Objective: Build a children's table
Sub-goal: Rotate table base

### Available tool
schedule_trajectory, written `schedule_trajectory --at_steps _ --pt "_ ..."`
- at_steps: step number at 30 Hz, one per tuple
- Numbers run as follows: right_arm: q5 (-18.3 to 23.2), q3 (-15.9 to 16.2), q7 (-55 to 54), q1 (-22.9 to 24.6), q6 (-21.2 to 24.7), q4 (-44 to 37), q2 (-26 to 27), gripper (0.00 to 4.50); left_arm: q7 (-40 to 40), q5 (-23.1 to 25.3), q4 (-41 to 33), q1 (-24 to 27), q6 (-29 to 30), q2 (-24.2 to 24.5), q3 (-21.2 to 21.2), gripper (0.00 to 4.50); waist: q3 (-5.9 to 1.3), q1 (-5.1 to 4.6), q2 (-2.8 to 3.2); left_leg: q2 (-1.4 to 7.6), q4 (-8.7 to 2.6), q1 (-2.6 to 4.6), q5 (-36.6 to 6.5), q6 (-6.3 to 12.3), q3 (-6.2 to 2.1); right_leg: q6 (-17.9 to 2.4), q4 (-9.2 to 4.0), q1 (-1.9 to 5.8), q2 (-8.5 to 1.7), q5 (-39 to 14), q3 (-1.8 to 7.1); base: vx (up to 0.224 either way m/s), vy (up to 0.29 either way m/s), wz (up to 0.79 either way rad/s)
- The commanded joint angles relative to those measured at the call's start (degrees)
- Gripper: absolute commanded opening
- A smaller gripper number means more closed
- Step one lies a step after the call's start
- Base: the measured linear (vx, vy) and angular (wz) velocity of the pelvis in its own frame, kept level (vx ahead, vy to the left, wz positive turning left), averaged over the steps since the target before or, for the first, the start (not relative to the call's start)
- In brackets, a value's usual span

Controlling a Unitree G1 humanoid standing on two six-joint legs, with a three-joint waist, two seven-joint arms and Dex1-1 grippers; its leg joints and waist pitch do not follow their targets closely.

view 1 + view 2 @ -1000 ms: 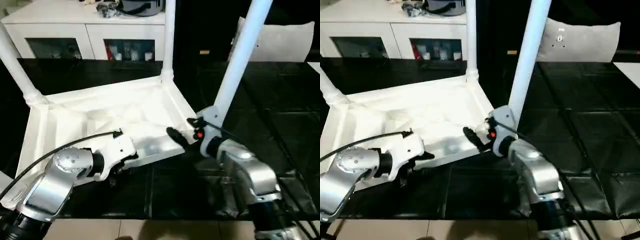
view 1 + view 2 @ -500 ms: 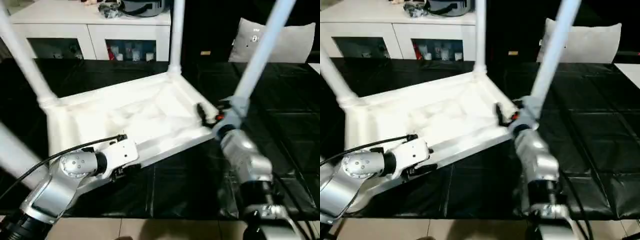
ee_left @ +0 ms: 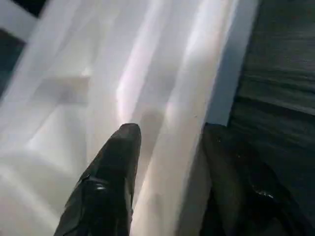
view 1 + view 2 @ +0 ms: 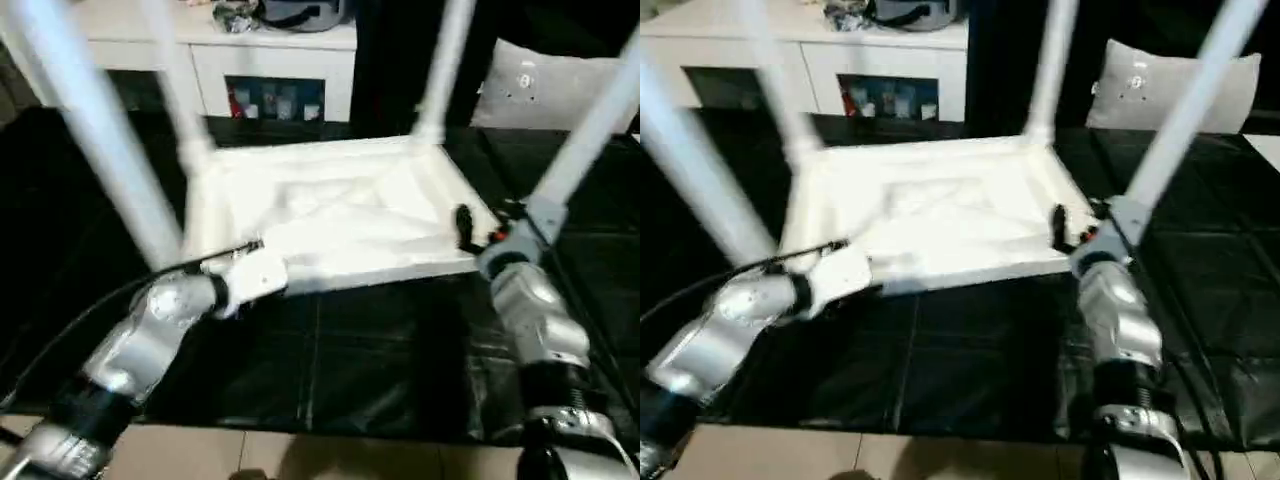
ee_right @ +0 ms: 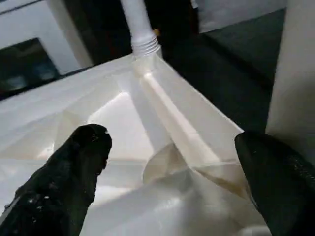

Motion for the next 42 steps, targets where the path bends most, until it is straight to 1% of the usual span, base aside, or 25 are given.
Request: schedule_trajectory --at_steps 1,4,5,8,9,10,12,14,16,17,18,21,22,25,27,28,29,34,35,36,37,38,39,40,42 --pt "-0.66 -2.75 -2.49 1.75 -0.11 -1.03 -1.12 4.50 5.48 1.33 3.86 -2.39 -2.43 -1.57 1.38 2.20 -3.79 -0.63 -0.43 4.11 -4.43 0.23 -4.91 1.20 -1.64 -4.13 -3.67 2.74 -5.90 -14.52 5.07 0.000 0.000 0.00" --pt "-0.75 -1.89 -2.41 2.88 0.47 -2.72 -0.37 4.50 10.20 0.87 7.66 -3.81 -4.68 -4.74 1.95 2.20 -3.92 -0.63 -0.63 4.11 -4.29 0.10 -4.52 1.64 -1.61 -4.31 -3.62 2.84 -6.04 -13.77 5.04 0.000 0.000 0.00" --pt "-0.79 -1.27 -1.96 3.18 0.66 -3.32 -0.07 4.50 11.62 0.39 8.56 -3.97 -5.51 -5.84 2.39 2.20 -3.96 -0.73 -0.53 4.02 -4.18 -0.34 -3.58 2.20 -1.63 -4.49 -3.57 2.96 -5.97 -12.96 4.97 0.000 0.000 0.00" --pt "-1.72 2.24 0.99 4.20 0.89 -5.47 0.06 4.50 15.21 -3.61 8.98 -2.94 -8.06 -9.95 6.34 2.20 -4.04 -0.87 -0.63 3.91 -3.95 -0.58 -3.18 3.22 -1.56 -5.06 -3.54 3.10 -6.13 -12.29 4.87 0.000 0.000 0.00" --pt "-1.72 2.24 0.99 4.20 0.89 -5.47 0.06 4.50 15.21 -3.61 8.98 -2.94 -8.06 -9.95 6.34 2.20 -4.15 -0.89 -0.63 3.97 -3.90 -0.63 -2.75 3.39 -1.61 -5.45 -3.39 3.17 -6.17 -11.80 4.81 0.000 0.000 0.00" --pt "-2.39 5.45 4.35 5.43 1.27 -8.12 -0.38 4.50 15.51 -8.28 6.57 -0.46 -8.28 -12.38 10.20 2.20 -4.20 -0.98 -0.20 4.01 -3.73 -0.75 -2.56 3.78 -1.62 -6.16 -3.32 3.02 -6.08 -10.50 4.78 0.000 0.000 0.00" --pt "-1.72 7.36 6.64 6.54 2.76 -11.13 -0.23 4.50 15.29 -11.54 3.56 2.60 -8.30 -13.19 12.51 2.51 -4.06 -1.31 -0.41 4.02 -3.81 -1.32 -3.35 4.57 -1.67 -6.21 -3.50 3.26 -6.18 -11.21 4.62 0.000 0.000 0.00" --pt "-1.81 10.06 10.15 7.75 3.22 -13.47 -1.03 4.50 15.44 -14.51 -0.76 7.26 -8.38 -13.42 14.68 2.56 -3.96 -1.68 -0.61 3.94 -3.72 -1.34 -3.76 5.32 -1.50 -5.47 -3.86 3.01 -5.91 -13.60 4.60 0.000 0.000 0.00" --pt "-1.66 11.18 11.88 8.46 3.51 -14.83 -1.34 4.50 15.89 -15.51 -2.85 9.92 -9.16 -13.39 15.70 2.70 -3.74 -1.75 -0.37 3.97 -3.76 -1.06 -4.47 5.73 -1.35 -4.54 -4.37 2.64 -5.61 -15.74 4.55 0.000 0.000 0.00" --pt "-1.38 11.62 12.83 8.95 3.75 -15.81 -1.41 4.50 16.31 -15.76 -3.88 11.42 -10.09 -13.41 16.25 2.70 -3.72 -1.59 -0.59 3.91 -3.74 -0.68 -5.00 5.62 -1.27 -4.16 -4.44 2.46 -5.47 -17.07 4.56 0.000 0.000 0.00" --pt "-1.54 12.40 14.28 9.48 1.78 -17.00 -1.52 4.50 16.32 -16.74 -5.93 14.22 -10.96 -13.74 17.37 2.93 -3.65 -1.52 -0.53 3.97 -3.86 -0.78 -5.02 5.56 -1.36 -3.99 -4.46 2.50 -5.45 -17.25 4.57 0.000 0.000 0.00" --pt "1.66 14.10 17.07 11.67 7.79 -22.12 -1.90 4.50 18.18 -18.18 -10.72 21.54 -12.56 -14.85 20.33 3.09 -3.41 -1.59 -0.67 4.62 -4.28 -0.58 -7.17 5.07 -1.66 -2.92 -4.67 2.38 -5.39 -18.68 4.60 0.000 0.000 0.00" --pt "0.70 15.01 17.28 12.16 8.21 -22.75 -2.31 4.50 18.69 -18.75 -11.64 23.04 -13.15 -15.23 20.97 3.22 -3.31 -1.66 -0.69 4.60 -4.32 -0.66 -7.41 4.99 -1.60 -2.78 -4.78 2.32 -5.31 -18.84 4.59 0.000 0.000 0.00" --pt "0.37 15.63 18.36 13.10 7.43 -23.36 -2.09 4.50 19.68 -20.13 -13.89 27.28 -16.38 -16.23 22.42 3.41 -2.98 -1.56 -0.62 4.45 -4.58 -0.42 -10.17 3.60 -1.62 -1.69 -5.53 2.14 -5.44 -22.23 4.53 0.000 0.000 0.00" --pt "0.74 16.37 19.95 13.73 7.77 -24.06 -2.37 4.50 20.49 -20.12 -14.14 29.22 -18.55 -16.61 23.18 3.51 -2.81 -1.73 -0.87 4.38 -4.68 -0.34 -11.79 3.24 -1.70 -0.58 -5.93 2.12 -5.38 -24.00 4.45 0.000 0.000 0.00" --pt "0.74 16.67 20.88 14.14 6.60 -24.62 -2.40 4.50 21.44 -20.20 -14.42 30.09 -19.20 -17.20 23.92 3.59 -2.76 -1.73 -0.76 4.25 -4.68 -0.33 -12.30 3.10 -1.71 -0.06 -6.18 2.14 -5.33 -24.83 4.41 0.000 0.000 0.00" --pt "0.02 17.86 22.38 14.99 5.68 -25.76 -3.40 4.50 22.48 -21.30 -14.41 31.07 -19.45 -18.30 25.47 3.69 -2.65 -1.82 -0.97 4.27 -4.75 -0.41 -12.84 2.94 -1.78 0.55 -6.29 2.23 -5.36 -25.61 4.33 0.000 0.000 0.00" --pt "-1.91 21.21 25.27 16.93 7.81 -27.14 -6.84 4.50 23.23 -22.93 -11.62 30.26 -20.02 -18.47 28.22 3.94 -2.27 -1.87 -1.02 3.80 -4.61 0.11 -14.84 2.38 -1.82 3.53 -7.30 2.07 -5.15 -30.58 3.90 0.000 0.000 0.00" --pt "-1.91 21.27 25.50 17.55 8.70 -27.10 -7.21 4.50 23.09 -23.25 -9.35 28.08 -20.39 -17.40 29.24 4.16 -2.03 -1.96 -1.02 3.58 -4.66 0.11 -15.55 2.54 -1.88 4.50 -7.69 1.90 -4.95 -31.89 3.73 0.000 0.000 0.00" --pt "-1.92 21.06 25.49 17.58 9.03 -26.74 -7.30 4.50 22.67 -23.80 -8.15 26.53 -20.33 -16.83 29.67 4.16 -2.22 -1.87 -1.05 3.57 -4.53 0.55 -15.86 2.32 -1.84 4.75 -7.77 1.77 -4.97 -32.26 3.66 0.000 0.000 0.00" --pt "-2.27 20.34 24.41 17.44 9.09 -25.82 -7.05 4.50 22.29 -24.04 -6.67 24.56 -19.90 -16.01 29.97 4.25 -2.36 -1.83 -1.03 3.61 -4.59 0.54 -15.30 2.10 -2.10 4.33 -7.57 2.03 -5.24 -30.79 3.75 0.000 0.000 0.00" --pt "-3.83 19.09 20.88 16.82 9.85 -24.13 -6.48 4.50 21.24 -24.71 -4.69 22.12 -19.70 -15.09 30.17 4.34 -2.50 -1.92 -1.30 4.12 -5.00 0.06 -14.57 1.95 -2.48 3.87 -6.99 2.42 -5.19 -28.23 3.80 0.000 0.000 0.00" --pt "-4.70 18.24 18.36 16.39 10.86 -23.11 -6.09 4.50 20.53 -25.01 -3.50 20.68 -19.49 -14.62 30.26 4.42 -2.42 -1.91 -1.30 4.16 -5.07 0.24 -14.49 1.80 -2.47 3.63 -7.03 2.18 -5.16 -27.93 3.91 0.000 0.000 0.00" --pt "-4.95 17.00 15.95 15.37 13.46 -21.23 -6.00 4.50 18.54 -25.11 -0.40 17.67 -18.42 -13.54 29.80 4.42 -2.65 -1.92 -1.25 4.20 -5.05 0.62 -14.34 0.98 -2.47 1.74 -6.43 2.17 -5.44 -26.33 4.16 0.000 0.000 0.00" --pt "-6.48 18.24 16.01 14.44 13.97 -18.92 -7.18 4.50 16.94 -24.48 6.63 11.53 -17.86 -11.93 29.64 4.42 -2.48 -2.01 -0.99 4.12 -5.16 0.50 -14.50 0.74 -2.43 1.50 -6.49 2.18 -5.31 -25.81 4.26 0.000 0.000 0.00"
